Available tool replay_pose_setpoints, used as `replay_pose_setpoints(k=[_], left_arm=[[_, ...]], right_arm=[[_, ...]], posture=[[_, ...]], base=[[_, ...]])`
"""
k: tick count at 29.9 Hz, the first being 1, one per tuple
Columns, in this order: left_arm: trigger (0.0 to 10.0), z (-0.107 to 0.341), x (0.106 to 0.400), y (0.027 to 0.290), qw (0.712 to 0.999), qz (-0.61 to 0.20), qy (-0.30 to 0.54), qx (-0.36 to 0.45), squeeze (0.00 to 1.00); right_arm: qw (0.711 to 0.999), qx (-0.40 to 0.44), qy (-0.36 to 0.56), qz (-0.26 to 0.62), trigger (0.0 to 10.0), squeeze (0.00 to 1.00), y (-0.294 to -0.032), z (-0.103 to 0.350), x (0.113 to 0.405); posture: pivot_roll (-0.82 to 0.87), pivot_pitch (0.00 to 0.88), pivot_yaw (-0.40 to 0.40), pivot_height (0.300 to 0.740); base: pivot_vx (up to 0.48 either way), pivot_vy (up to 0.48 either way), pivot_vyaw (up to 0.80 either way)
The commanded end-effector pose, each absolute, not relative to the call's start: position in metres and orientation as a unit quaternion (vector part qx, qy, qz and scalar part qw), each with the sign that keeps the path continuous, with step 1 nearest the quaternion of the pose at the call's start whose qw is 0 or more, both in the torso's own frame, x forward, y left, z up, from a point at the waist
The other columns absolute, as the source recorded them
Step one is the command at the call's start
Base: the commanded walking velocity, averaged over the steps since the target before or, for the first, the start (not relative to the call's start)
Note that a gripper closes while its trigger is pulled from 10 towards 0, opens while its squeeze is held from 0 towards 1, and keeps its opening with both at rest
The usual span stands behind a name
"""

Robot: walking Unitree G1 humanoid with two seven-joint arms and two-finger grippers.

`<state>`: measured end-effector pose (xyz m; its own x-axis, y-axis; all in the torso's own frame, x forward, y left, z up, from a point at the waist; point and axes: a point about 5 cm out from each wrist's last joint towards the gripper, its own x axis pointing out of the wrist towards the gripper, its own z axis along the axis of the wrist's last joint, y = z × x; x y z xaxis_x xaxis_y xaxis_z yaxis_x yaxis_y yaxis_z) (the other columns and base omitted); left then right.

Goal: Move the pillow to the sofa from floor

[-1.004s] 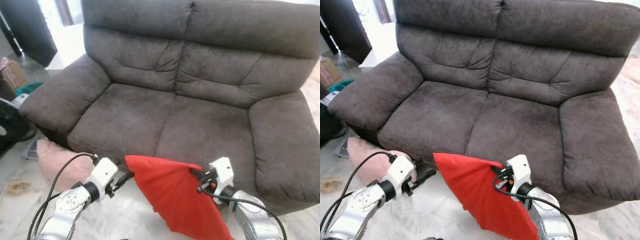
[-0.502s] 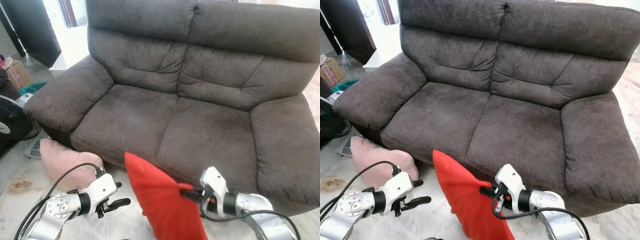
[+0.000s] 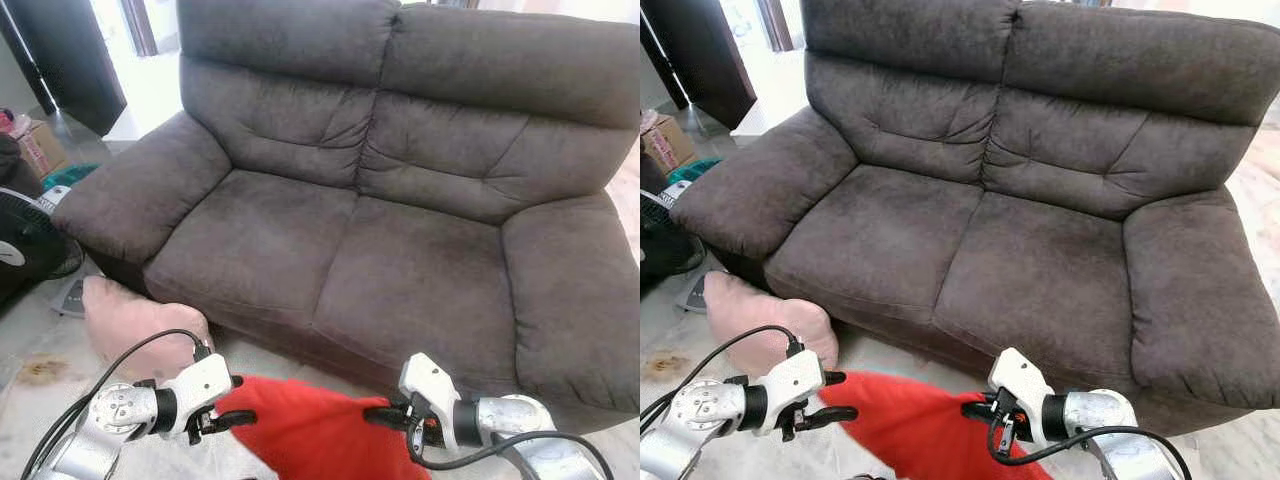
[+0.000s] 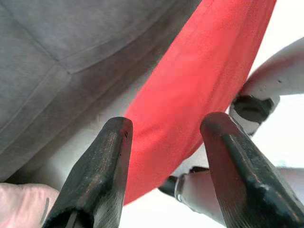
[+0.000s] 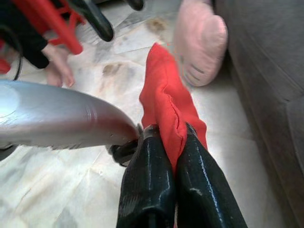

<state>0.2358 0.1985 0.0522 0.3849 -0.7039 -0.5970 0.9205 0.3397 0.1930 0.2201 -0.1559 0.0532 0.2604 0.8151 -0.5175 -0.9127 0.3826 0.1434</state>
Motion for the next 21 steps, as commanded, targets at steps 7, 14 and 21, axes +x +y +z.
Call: replay_pose_setpoints(k=[7,14,21], left_arm=[[10.0,0.035,0.228,0.207,0.746,-0.529,0.234,0.328,0.0],[10.0,0.02,0.222,0.209,0.711,-0.537,0.231,0.39,0.0],[10.0,0.022,0.23,0.211,0.708,-0.526,0.196,0.427,0.0]], right_arm=[[0.769,-0.115,0.207,0.594,10.0,0.0,-0.146,0.087,0.219],[0.755,-0.119,0.205,0.611,10.0,0.0,-0.145,0.094,0.212],[0.745,-0.125,0.202,0.624,10.0,0.0,-0.143,0.1,0.209]], posture=[[0.09,0.049,-0.038,0.74],[0.08,0.045,-0.041,0.74],[0.08,0.037,-0.039,0.74]], base=[[0.0,0.0,0.0],[0.0,0.0,0.0],[0.0,0.0,0.0]])
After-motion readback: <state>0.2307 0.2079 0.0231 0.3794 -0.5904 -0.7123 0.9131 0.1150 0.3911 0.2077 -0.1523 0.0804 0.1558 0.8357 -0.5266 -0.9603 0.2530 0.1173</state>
